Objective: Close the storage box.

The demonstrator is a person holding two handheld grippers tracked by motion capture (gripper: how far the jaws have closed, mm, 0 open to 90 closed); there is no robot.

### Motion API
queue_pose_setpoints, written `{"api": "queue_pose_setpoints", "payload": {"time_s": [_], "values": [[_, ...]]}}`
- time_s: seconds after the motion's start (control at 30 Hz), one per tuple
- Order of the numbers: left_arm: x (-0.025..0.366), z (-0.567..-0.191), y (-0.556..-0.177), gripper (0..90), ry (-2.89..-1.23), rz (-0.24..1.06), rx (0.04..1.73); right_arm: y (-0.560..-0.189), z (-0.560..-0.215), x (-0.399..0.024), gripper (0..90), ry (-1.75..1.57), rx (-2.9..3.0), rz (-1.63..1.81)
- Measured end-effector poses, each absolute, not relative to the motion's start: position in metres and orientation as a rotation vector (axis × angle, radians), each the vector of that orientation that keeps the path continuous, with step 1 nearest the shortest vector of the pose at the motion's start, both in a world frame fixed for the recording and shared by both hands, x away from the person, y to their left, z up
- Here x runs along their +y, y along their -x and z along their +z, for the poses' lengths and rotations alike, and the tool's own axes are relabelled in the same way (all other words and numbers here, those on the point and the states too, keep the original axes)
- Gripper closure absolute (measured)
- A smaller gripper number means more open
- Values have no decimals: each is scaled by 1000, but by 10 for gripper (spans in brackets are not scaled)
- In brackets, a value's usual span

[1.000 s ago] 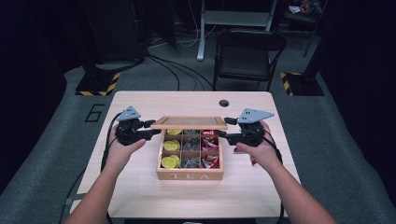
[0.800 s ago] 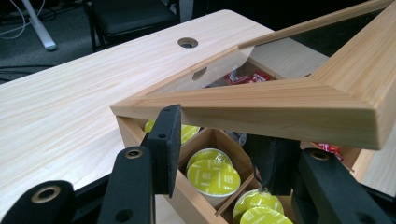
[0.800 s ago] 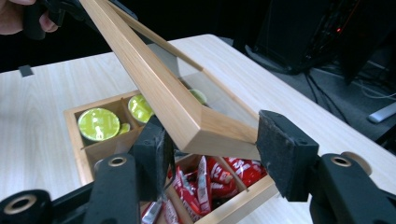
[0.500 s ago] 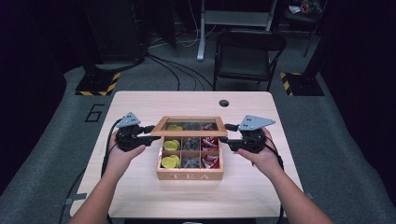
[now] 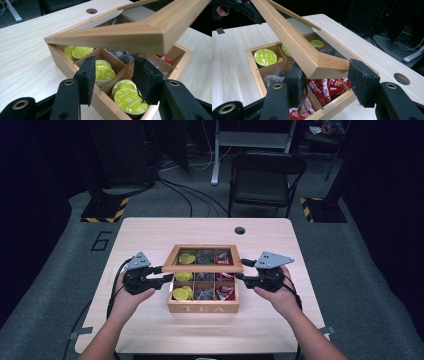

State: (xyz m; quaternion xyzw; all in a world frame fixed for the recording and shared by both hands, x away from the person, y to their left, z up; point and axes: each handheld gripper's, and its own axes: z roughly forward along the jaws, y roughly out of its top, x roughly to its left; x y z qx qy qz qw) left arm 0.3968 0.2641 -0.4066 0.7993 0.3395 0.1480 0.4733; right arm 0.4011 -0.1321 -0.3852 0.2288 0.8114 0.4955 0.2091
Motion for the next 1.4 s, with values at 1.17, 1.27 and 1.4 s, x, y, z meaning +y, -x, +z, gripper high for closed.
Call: {"api": "queue_pose_setpoints", "payload": {"time_s": [1.17,1.27,1.4], "values": [[268,-423,-361,587,-1911,276,799,-377,-420,-134,485,-645,2263,1333],[268,-426,-360,587,-1922,278,800,-375,-424,-134,491,-666,2261,1340],[267,-430,-358,589,-1925,271,814,-372,-430,-136,496,-680,2273,1350]]}}
